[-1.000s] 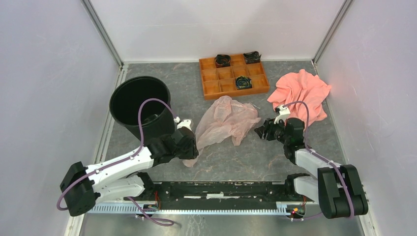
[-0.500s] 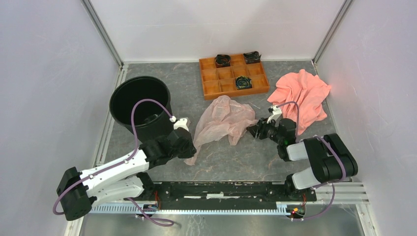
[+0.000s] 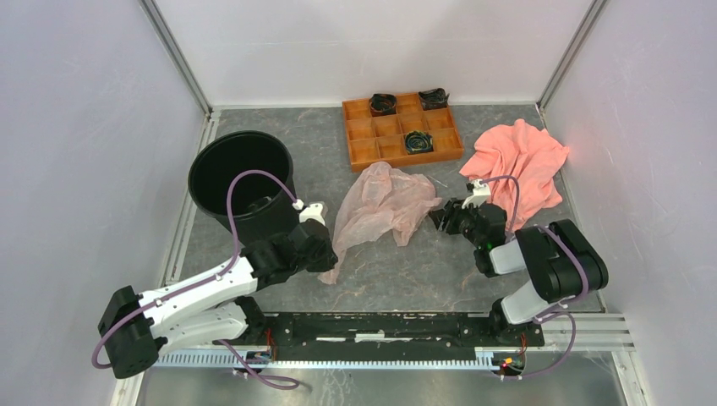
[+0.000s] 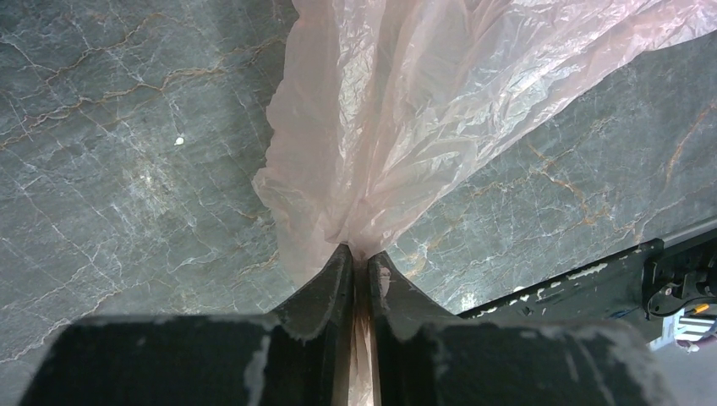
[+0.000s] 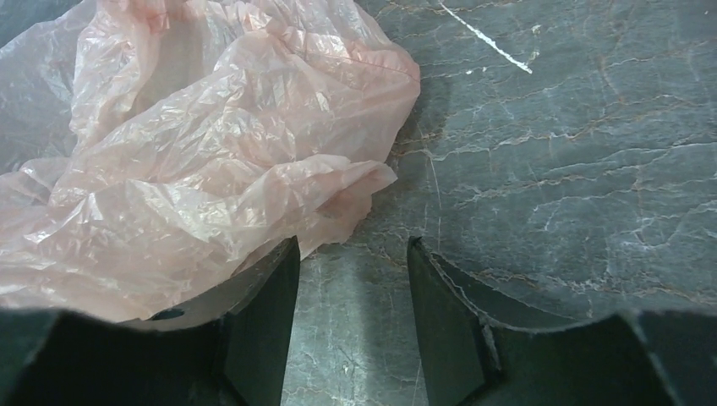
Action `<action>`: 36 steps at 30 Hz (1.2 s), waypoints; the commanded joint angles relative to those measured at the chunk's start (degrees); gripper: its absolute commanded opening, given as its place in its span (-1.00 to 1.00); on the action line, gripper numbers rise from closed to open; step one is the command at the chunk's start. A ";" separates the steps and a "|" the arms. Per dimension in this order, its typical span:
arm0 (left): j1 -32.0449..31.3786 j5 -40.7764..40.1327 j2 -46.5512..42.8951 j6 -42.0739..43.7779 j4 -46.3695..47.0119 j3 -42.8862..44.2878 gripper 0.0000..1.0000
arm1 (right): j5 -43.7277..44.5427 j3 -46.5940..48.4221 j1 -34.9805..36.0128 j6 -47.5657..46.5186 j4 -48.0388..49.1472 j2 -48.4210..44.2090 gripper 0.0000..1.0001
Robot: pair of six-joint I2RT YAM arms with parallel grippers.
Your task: Put the trash bags into the trash bin
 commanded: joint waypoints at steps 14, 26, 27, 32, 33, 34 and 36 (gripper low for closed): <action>-0.05 -0.93 -2.37 -1.60 1.11 -1.62 -0.75 | 13.80 7.06 7.93 6.23 26.09 16.60 -0.30; -0.05 -2.01 -9.55 -1.54 -3.16 0.18 -0.78 | 16.38 4.73 8.53 1.82 1.86 -3.27 -0.99; -0.03 -2.18 -10.23 -1.32 -3.36 0.19 -0.78 | 15.82 4.15 8.51 1.66 -1.99 -5.77 -0.99; -0.05 -2.34 -11.87 -0.49 -4.31 0.07 -0.80 | 4.25 8.03 6.20 -1.56 -16.15 -9.36 0.11; -0.05 -2.08 -12.13 -0.40 -4.27 -0.21 -0.81 | -0.55 9.73 5.57 -2.34 -16.89 -8.64 0.39; -0.05 -1.93 -12.56 -0.35 -4.21 -0.51 -0.81 | -4.21 11.20 5.18 -3.59 -16.82 -7.33 0.73; -0.05 -1.51 -12.97 -0.14 -3.71 -1.26 -0.81 | -12.90 16.35 4.55 -9.62 -20.41 -3.83 0.86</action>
